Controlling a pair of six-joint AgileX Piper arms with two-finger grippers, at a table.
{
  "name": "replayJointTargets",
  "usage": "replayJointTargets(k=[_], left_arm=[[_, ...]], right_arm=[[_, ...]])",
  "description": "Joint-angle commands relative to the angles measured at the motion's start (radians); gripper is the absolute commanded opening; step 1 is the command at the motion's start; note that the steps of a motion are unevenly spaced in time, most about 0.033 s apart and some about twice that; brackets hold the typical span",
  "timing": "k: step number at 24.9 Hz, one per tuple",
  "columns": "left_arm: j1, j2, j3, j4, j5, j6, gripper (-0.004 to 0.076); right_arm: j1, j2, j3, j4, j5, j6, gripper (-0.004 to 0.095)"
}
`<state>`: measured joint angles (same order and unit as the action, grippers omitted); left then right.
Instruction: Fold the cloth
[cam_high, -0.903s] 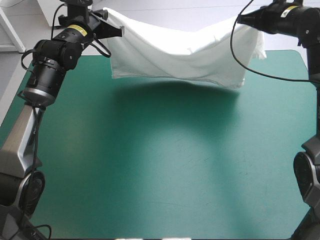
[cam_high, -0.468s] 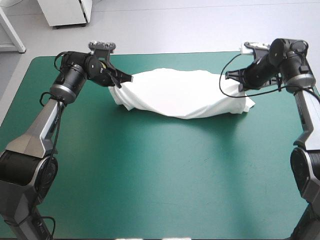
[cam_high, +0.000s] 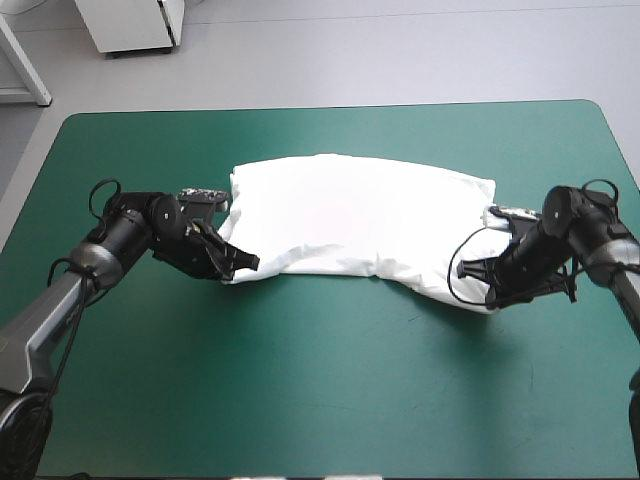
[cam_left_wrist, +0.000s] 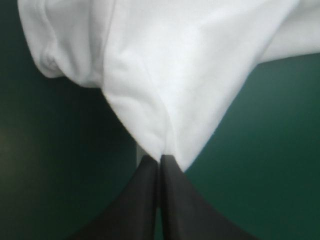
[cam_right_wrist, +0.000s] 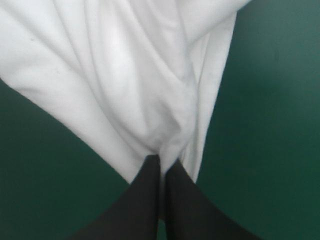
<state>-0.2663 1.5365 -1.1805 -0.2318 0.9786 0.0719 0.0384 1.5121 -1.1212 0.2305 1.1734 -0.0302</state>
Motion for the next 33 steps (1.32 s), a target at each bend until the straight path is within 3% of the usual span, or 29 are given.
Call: replayJointTargets(k=[1, 13, 20, 23, 24, 25, 26, 28, 33], left_arm=[[-0.002, -0.111, 0.094, -0.027, -0.021, 0.011, -0.0022], [-0.002, -0.335, 0.449, -0.086, -0.028, 0.037, -0.0022], [-0.002, -0.372, 0.459, -0.096, -0.026, 0.046, -0.0013], [-0.002, -0.372, 0.421, -0.099, 0.007, 0.051, 0.0095], [-0.002, -0.372, 0.378, -0.099, 0.046, 0.060, 0.0202], [-0.002, -0.372, 0.364, -0.099, 0.056, 0.063, 0.0232], [-0.002, -0.372, 0.309, -0.097, 0.096, 0.069, 0.0336], [-0.002, -0.372, 0.236, -0.067, 0.151, 0.069, 0.0434], [0.000, -0.374, 0.082, 0.106, 0.198, 0.038, 0.0449]], right_arm=[[0.003, -0.113, 0.091, 0.013, -0.009, -0.021, -0.0016], [0.003, -0.278, 0.328, 0.001, 0.013, -0.021, -0.0017], [0.003, -0.284, 0.334, 0.001, 0.015, -0.009, 0.0014], [0.003, -0.286, 0.303, 0.008, 0.042, -0.009, 0.0196], [0.003, -0.286, 0.269, 0.016, 0.067, -0.024, 0.0331], [0.003, -0.286, 0.250, 0.021, 0.074, -0.024, 0.0403], [0.003, -0.286, 0.209, 0.021, 0.078, -0.024, 0.0513], [0.003, -0.297, 0.137, 0.019, 0.078, -0.021, 0.0573], [0.003, -0.344, -0.007, -0.109, 0.075, 0.043, 0.0558]])
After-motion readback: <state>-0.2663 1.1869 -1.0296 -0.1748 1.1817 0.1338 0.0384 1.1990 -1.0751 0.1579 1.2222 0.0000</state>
